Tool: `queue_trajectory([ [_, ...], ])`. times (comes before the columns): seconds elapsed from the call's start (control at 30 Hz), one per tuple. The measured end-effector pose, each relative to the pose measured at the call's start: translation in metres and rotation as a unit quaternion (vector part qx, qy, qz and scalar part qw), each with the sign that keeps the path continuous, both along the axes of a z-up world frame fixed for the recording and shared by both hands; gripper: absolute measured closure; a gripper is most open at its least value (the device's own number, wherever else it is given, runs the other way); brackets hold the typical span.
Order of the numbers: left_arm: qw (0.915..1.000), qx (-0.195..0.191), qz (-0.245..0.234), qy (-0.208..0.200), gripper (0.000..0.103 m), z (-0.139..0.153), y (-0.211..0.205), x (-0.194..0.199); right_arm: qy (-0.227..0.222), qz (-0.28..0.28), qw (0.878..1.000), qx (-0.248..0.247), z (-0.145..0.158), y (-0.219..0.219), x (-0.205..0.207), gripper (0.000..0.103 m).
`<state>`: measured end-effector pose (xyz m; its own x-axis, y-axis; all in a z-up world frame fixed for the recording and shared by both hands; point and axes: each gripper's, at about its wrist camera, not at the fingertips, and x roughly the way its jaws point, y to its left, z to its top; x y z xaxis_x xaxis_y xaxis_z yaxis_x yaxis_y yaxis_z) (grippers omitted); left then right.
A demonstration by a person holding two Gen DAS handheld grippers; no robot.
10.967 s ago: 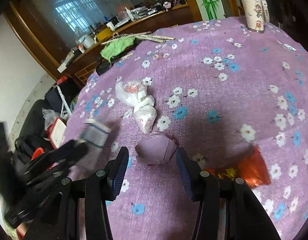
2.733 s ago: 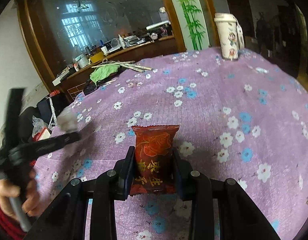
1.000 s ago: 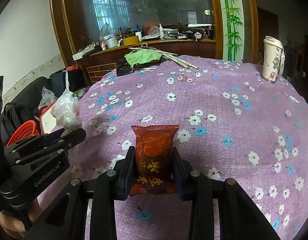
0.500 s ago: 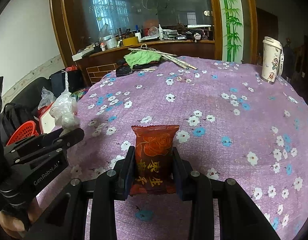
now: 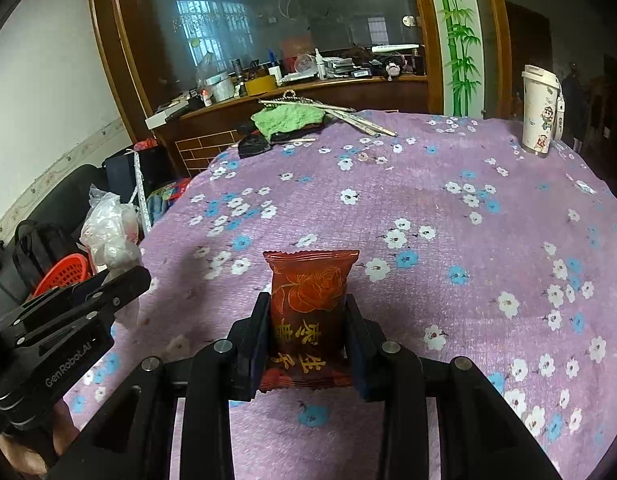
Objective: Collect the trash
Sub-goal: 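Carry the plastic bag with the left tool while the right tool carries the snack packet to the basket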
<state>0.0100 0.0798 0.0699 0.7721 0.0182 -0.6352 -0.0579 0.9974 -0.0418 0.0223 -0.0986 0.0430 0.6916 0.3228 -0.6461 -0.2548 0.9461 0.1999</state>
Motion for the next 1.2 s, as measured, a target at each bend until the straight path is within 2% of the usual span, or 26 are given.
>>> queue_trajectory([
  [0.53,0.9983,-0.014,0.044,-0.035,0.076,0.030,0.054,-0.064,-0.024,0.062,0.998,-0.010,0.031,0.062,-0.046,0.066],
  [0.83,0.9948,-0.021,0.092,-0.038,0.076,0.034,0.115,-0.090,-0.012,0.115,0.993,-0.004,0.034,0.119,-0.052,0.066],
  [1.2,0.9876,-0.021,0.154,-0.025,0.076,0.025,0.193,-0.106,-0.003,0.178,0.984,-0.010,0.039,0.197,-0.049,0.066],
])
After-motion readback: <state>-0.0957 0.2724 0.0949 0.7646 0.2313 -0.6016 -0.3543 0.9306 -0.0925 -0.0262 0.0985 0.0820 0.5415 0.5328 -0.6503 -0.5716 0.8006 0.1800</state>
